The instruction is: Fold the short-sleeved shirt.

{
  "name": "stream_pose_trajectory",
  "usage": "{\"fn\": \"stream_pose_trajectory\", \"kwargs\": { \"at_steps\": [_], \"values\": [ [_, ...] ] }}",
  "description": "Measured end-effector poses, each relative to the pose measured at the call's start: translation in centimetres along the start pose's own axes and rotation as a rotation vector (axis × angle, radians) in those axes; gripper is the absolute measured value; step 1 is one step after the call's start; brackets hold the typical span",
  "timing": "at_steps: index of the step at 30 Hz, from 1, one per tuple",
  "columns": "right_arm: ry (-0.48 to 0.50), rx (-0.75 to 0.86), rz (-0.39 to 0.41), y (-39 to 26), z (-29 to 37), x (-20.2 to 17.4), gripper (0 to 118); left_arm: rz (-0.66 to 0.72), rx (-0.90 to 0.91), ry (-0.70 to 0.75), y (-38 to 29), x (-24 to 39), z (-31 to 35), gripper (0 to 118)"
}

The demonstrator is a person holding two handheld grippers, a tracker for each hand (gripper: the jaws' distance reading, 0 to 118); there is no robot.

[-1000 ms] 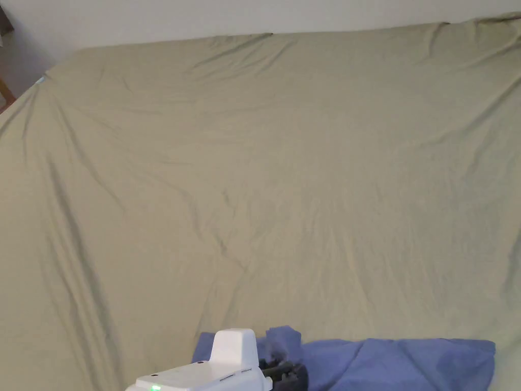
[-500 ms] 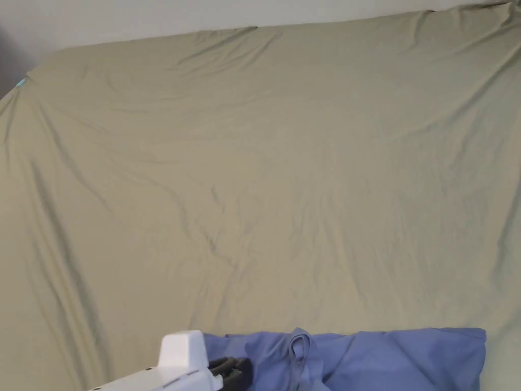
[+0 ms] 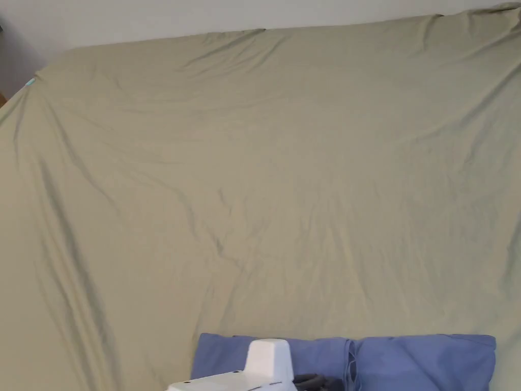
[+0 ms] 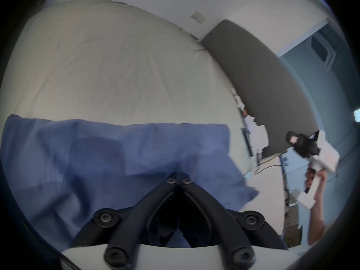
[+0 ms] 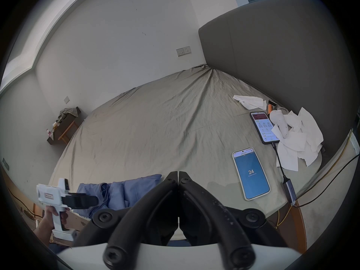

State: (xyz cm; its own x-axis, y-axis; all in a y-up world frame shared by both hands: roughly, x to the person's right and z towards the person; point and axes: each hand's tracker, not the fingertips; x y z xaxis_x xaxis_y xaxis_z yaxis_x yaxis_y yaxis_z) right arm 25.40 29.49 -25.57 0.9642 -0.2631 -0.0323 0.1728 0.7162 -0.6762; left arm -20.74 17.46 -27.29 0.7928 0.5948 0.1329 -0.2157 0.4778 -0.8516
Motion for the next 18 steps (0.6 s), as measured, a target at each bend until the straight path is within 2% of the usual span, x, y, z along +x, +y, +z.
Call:
{"fn": "stream_pose_trajectory", "kwargs": {
  "at_steps": [3,7,9,10,11,12,13,14,16,18],
  "values": [
    [0.019,-0.003,0.003,0.1,-0.2,-0.3,0,0.024,0.110,0.116,0.7,-2.4,5.3,0],
    [0.028,-0.004,0.020,0.3,-0.2,-0.7,0,0.166,0.194,0.240,0.9,-9.1,11.1,0],
    [0.033,-0.005,0.018,0.3,-0.3,-0.7,0,0.231,0.208,0.216,0.7,-11.9,11.9,0],
    [0.033,-0.007,0.020,0.2,-0.4,-0.8,0,0.267,0.184,0.153,0.3,-13.0,12.0,4],
    [0.028,-0.010,0.023,0.1,-0.5,-0.9,0,0.300,0.148,0.067,0.0,-13.7,11.8,20],
    [0.025,-0.013,0.024,0.0,-0.6,-1.0,0,0.324,0.113,0.002,-0.3,-14.1,11.6,44],
    [0.025,-0.017,0.024,0.0,-0.6,-1.0,0,0.350,0.082,-0.031,-0.3,-15.3,11.2,59],
    [0.028,-0.018,0.023,-0.1,-0.6,-1.0,0,0.354,0.047,-0.049,-0.6,-15.8,10.6,59],
    [0.030,-0.024,0.024,-0.2,-0.6,-1.0,0,0.322,-0.019,0.006,-1.7,-16.4,10.0,118],
    [0.024,-0.026,0.026,-0.3,-0.5,-1.0,0,0.402,0.016,-0.051,-0.7,-17.5,9.4,109]
  ]
}}
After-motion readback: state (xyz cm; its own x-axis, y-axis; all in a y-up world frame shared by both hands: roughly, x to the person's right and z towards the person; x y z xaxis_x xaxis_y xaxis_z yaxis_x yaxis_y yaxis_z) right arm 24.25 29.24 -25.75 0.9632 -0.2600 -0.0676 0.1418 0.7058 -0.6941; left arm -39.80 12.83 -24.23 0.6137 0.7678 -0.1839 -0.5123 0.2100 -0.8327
